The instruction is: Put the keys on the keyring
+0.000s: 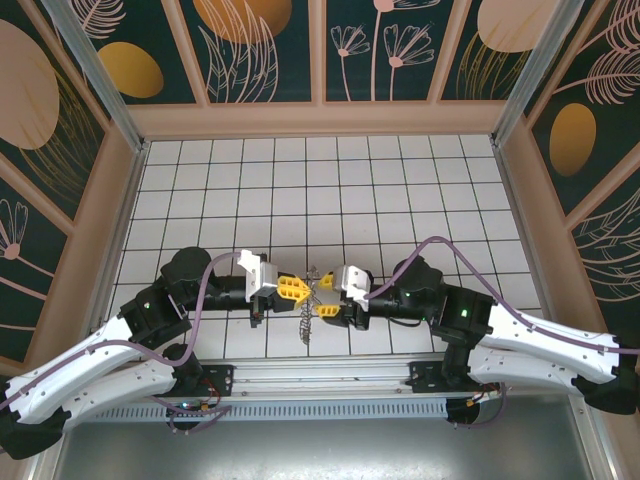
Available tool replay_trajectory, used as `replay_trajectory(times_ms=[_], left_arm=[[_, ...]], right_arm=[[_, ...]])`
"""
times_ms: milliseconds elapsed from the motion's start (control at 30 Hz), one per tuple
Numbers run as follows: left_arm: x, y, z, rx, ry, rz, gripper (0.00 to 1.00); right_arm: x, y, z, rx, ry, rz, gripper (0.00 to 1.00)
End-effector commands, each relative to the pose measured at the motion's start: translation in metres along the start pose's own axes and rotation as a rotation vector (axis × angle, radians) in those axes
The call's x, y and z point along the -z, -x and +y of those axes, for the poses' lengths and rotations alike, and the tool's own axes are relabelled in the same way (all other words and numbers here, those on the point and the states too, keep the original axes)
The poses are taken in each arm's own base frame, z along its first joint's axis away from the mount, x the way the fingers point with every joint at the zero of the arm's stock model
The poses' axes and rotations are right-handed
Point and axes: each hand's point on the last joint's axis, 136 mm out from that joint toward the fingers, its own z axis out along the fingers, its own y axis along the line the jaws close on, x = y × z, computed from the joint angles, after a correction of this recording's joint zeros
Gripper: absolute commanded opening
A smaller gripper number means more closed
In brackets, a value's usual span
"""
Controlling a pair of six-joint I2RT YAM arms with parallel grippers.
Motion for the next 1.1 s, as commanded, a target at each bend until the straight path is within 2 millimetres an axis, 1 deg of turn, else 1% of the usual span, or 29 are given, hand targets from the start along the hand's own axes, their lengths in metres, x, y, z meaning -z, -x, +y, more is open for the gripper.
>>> replay_trajectory(times_ms=[0,133,300,433,533,667,833,967,1067], left_arm=[[0.006,0.022,-0.008,-0.038,-0.026,-0.065,0.00],[0.005,0.021,-0.008,-0.037,-0.025,-0.063,0.00],[0.005,0.022,-0.008,-0.037,-0.025,-0.063,0.00],[0.006,0.022,-0.007,-0.040,-0.016,-0.066,0.00],[0.007,0.022,-0.004,-0.039,0.002,-0.068,0.00],[0.007,0.016,0.000,-0.032,0.028,-0.063,0.00],[0.007,0.007,0.011,-0.021,0.094,-0.042,0.00],[0.008,0.000,0.016,-0.006,0.124,-0.028,0.00],[0.005,-0.007,0.022,0.014,0.144,-0.007,0.00]], right_arm=[[0.004,0.015,-0.001,0.011,-0.006,-0.071,0.35],[0.001,0.013,-0.001,0.012,-0.002,-0.065,0.29],[0.001,0.011,-0.005,0.009,-0.024,-0.054,0.19],[0.003,0.010,-0.017,0.008,-0.093,-0.037,0.06],[0.007,0.010,-0.030,0.012,-0.169,-0.024,0.00],[0.014,0.018,-0.040,0.030,-0.231,-0.037,0.00],[0.018,0.032,-0.049,0.073,-0.303,-0.063,0.00],[0.016,0.039,-0.060,0.115,-0.383,-0.044,0.00],[0.009,0.042,-0.067,0.140,-0.415,-0.013,0.00]])
